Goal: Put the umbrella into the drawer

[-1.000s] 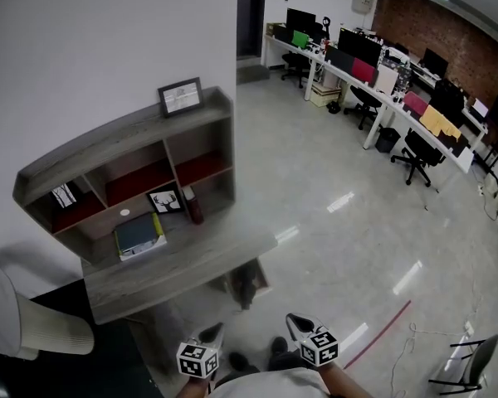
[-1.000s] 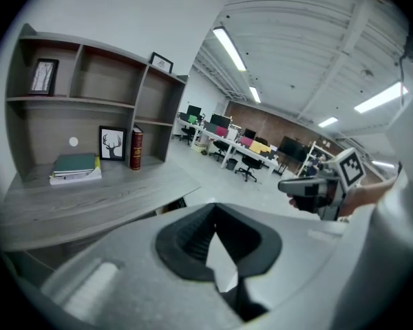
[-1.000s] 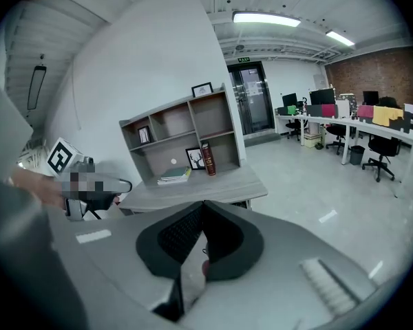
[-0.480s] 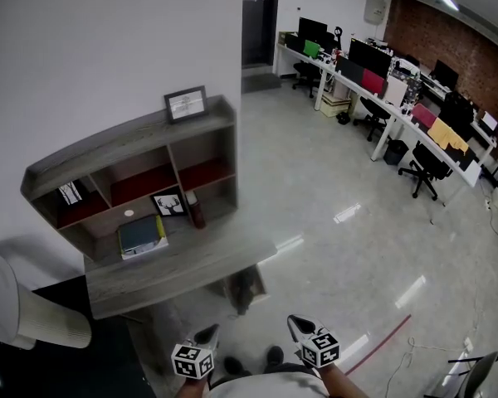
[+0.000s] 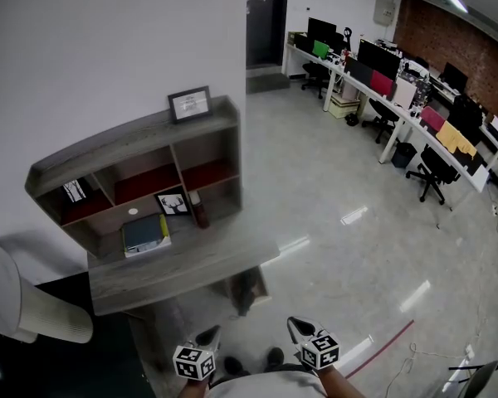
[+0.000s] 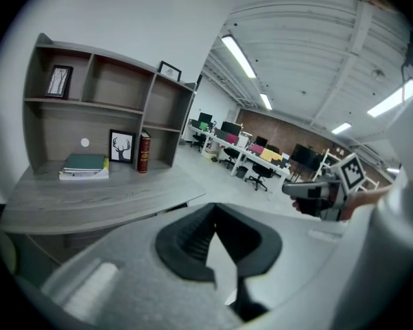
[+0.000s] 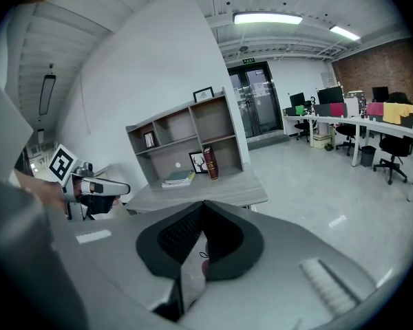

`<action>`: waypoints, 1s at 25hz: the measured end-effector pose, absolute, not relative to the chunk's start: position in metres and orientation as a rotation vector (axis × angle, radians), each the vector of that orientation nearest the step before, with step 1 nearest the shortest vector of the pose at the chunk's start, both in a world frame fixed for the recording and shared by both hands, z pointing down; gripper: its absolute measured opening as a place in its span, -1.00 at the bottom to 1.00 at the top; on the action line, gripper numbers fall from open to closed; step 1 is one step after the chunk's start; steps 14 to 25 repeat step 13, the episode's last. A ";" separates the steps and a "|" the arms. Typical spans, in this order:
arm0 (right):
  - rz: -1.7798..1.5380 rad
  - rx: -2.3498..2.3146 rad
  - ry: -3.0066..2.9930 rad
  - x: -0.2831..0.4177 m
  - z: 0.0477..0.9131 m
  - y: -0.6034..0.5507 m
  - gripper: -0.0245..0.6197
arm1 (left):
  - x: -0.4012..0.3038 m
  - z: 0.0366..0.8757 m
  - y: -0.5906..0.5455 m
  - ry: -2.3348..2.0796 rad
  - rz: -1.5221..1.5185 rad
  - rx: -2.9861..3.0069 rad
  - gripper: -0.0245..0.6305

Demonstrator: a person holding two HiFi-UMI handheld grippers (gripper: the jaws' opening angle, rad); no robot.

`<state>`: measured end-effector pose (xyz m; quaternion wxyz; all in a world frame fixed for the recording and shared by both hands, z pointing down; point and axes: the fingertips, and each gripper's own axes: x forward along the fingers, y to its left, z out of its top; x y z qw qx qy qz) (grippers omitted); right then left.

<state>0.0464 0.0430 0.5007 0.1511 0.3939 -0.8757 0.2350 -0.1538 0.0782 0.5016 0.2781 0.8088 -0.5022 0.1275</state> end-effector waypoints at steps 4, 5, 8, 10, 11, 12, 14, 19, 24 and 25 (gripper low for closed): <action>0.671 1.110 -2.522 0.042 0.504 0.039 -0.91 | -0.153 0.505 0.072 -1.353 0.333 2.163 -0.92; 0.668 1.109 -2.523 0.042 0.504 0.036 -0.91 | -0.152 0.505 0.070 -1.352 0.334 2.162 -0.92; 0.662 1.115 -2.525 0.047 0.500 0.030 -0.91 | -0.148 0.503 0.067 -1.352 0.335 2.165 -0.92; 0.661 1.124 -2.527 0.050 0.497 0.025 -0.91 | -0.146 0.500 0.064 -1.357 0.331 2.168 -0.92; 0.662 1.130 -2.529 0.051 0.496 0.022 -0.91 | -0.145 0.499 0.062 -1.358 0.328 2.169 -0.92; 0.662 1.137 -2.531 0.052 0.494 0.020 -0.91 | -0.143 0.498 0.060 -1.359 0.325 2.171 -0.92; 0.663 1.143 -2.534 0.052 0.493 0.017 -0.91 | -0.142 0.497 0.058 -1.360 0.322 2.174 -0.92; 0.663 1.143 -2.534 0.052 0.493 0.017 -0.91 | -0.142 0.497 0.058 -1.360 0.322 2.174 -0.92; 0.663 1.143 -2.534 0.052 0.493 0.017 -0.91 | -0.142 0.497 0.058 -1.360 0.322 2.174 -0.92; 0.663 1.143 -2.534 0.052 0.493 0.017 -0.91 | -0.142 0.497 0.058 -1.360 0.322 2.174 -0.92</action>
